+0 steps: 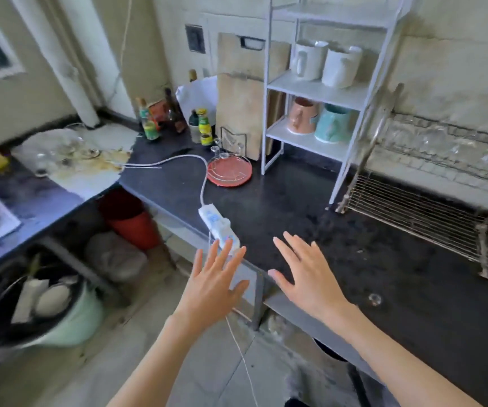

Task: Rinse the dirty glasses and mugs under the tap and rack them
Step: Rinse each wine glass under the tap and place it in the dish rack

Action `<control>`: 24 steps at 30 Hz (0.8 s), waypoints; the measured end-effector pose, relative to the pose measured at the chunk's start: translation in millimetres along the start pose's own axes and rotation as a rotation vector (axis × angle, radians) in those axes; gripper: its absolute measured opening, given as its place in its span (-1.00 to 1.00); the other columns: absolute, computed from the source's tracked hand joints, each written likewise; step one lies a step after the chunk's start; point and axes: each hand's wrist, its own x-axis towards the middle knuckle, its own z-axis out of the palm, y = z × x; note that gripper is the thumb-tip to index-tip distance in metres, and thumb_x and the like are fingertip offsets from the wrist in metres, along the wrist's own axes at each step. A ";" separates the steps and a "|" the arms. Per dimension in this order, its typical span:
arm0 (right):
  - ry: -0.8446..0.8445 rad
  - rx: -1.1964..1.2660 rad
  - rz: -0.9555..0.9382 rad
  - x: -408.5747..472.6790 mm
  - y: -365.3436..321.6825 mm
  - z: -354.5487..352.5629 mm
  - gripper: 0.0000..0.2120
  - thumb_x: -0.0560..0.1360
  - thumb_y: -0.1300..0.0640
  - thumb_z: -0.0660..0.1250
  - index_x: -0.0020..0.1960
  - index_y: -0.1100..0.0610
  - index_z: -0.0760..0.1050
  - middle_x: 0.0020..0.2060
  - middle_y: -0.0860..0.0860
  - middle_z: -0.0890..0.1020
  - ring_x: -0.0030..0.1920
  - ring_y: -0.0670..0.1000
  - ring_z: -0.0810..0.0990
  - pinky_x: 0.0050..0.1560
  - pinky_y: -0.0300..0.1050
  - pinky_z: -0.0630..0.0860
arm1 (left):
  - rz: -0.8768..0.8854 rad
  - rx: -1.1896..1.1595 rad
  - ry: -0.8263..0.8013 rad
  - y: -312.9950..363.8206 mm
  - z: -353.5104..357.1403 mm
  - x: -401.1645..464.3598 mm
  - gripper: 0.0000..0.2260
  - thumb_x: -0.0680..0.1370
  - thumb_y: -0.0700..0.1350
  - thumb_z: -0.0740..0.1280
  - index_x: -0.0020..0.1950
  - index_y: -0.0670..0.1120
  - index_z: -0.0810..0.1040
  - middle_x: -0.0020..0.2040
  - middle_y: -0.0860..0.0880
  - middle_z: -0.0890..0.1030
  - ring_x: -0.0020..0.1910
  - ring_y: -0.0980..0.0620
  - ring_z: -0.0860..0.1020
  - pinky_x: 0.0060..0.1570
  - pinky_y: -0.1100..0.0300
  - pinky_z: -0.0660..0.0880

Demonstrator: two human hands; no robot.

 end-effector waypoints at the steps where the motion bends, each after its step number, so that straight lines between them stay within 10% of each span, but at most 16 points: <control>1: -0.004 0.011 -0.037 6.6 -21.9 7.5 -0.43 0.48 -0.18 0.05 0.32 0.15 0.44 0.27 0.15 0.52 0.24 0.17 0.53 0.17 0.23 0.45 | -0.054 0.011 0.000 -18.2 -2.6 -15.8 -0.44 0.49 0.22 0.05 0.43 0.00 0.30 0.42 -0.10 0.38 0.39 -0.22 0.33 0.23 -0.26 0.30; 4: -0.018 0.046 -0.178 28.1 -84.7 26.4 -0.42 0.47 -0.19 0.06 0.31 0.15 0.44 0.26 0.13 0.52 0.24 0.15 0.52 0.22 0.23 0.43 | -0.209 0.029 -0.006 -69.8 -7.7 -58.0 -0.45 0.47 0.19 0.06 0.37 -0.04 0.37 0.33 -0.13 0.48 0.30 -0.24 0.44 0.10 -0.26 0.42; 10: -0.091 0.141 -0.383 81.0 -182.2 55.4 -0.22 0.37 -0.33 -0.26 0.52 -0.03 0.05 0.52 -0.02 0.09 0.52 -0.03 0.00 0.43 -0.14 -0.24 | -0.461 -0.003 0.031 -157.7 -12.9 -120.5 -0.43 0.57 0.25 -0.10 0.40 -0.04 0.36 0.37 -0.14 0.43 0.35 -0.25 0.36 0.19 -0.22 0.35; 17: -0.139 0.131 -0.595 204.8 -292.7 87.0 -0.42 0.58 -0.18 0.06 0.53 -0.01 0.01 0.53 0.00 0.08 0.52 -0.03 -0.01 0.47 -0.10 -0.19 | -0.733 -0.044 0.156 -280.8 -33.8 -134.3 -0.27 0.40 0.34 -0.27 0.53 0.09 -0.04 0.55 0.02 -0.06 0.47 0.00 -0.27 0.44 -0.05 -0.18; 24: -0.177 0.143 -0.651 313.4 -368.0 100.7 -0.44 0.58 -0.13 0.10 0.52 0.01 0.06 0.51 0.00 0.13 0.52 -0.02 0.03 0.50 -0.04 -0.10 | -0.885 -0.083 0.206 -375.0 -59.4 -115.5 -0.27 0.39 0.33 -0.26 0.53 0.09 -0.03 0.55 0.04 -0.05 0.45 0.07 -0.29 0.45 0.01 -0.18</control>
